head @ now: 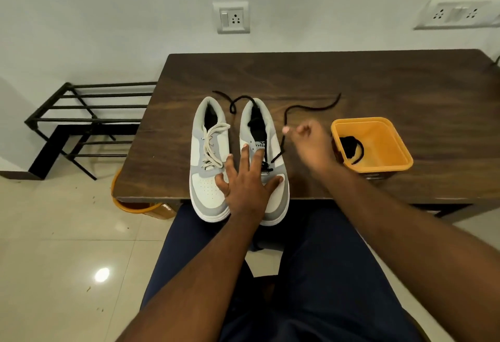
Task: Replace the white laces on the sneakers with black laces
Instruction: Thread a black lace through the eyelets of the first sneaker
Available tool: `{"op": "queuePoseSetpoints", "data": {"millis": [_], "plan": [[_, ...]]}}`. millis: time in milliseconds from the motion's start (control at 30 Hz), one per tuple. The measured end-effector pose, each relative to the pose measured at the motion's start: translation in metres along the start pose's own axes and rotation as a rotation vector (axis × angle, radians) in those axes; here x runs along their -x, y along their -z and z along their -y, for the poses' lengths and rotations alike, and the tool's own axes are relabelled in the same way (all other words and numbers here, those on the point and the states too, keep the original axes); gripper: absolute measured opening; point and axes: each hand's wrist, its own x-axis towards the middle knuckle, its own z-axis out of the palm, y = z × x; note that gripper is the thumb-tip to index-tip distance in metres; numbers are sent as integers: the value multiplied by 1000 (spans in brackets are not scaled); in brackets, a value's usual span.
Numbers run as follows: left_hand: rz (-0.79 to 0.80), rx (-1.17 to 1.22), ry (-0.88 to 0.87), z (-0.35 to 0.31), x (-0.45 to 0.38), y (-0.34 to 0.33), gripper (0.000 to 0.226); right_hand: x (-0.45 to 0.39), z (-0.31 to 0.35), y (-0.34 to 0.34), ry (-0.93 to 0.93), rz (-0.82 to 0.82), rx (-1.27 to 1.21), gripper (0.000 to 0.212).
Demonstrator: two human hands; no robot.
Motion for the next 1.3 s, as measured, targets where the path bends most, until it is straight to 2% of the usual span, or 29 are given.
{"op": "queuePoseSetpoints", "data": {"millis": [67,133,233,333,467,567,700,800,867,900,1000,1033,1100,1233,1300], "plan": [[-4,-5,-1,0,0,-1,74,27,-18,-17,-91,99,-50,42],[1,-13,-1,1,0,-1,75,38,-21,-31,-187,157,-228,45],[7,-6,3,1,-1,0,75,37,-17,-41,-280,128,-407,23],[15,9,22,1,1,1,75,30,-11,-37,-219,105,-307,21],[29,25,33,-2,2,4,75,-11,20,-1,-81,-48,-175,23],[33,36,41,-3,2,4,75,-28,37,10,24,-5,-40,26],[7,49,45,-2,3,2,76,-20,31,-3,9,36,-129,29],[-19,62,42,-2,6,0,77,-15,17,1,-43,-32,-189,27],[-22,70,50,-2,5,0,78,-2,-1,5,39,-75,-36,35],[-19,73,56,-2,4,0,79,7,-12,6,128,-36,54,33],[-34,70,45,-2,4,-3,77,30,-39,3,339,265,130,6],[-52,68,31,-2,5,-5,76,34,-44,1,392,318,147,8],[-78,63,-12,1,8,-8,74,34,-47,-3,511,338,213,18],[-78,123,-80,8,11,-3,76,27,-44,-9,626,292,328,14],[-61,71,-120,10,10,-1,74,27,-45,-13,685,289,415,13]]}}
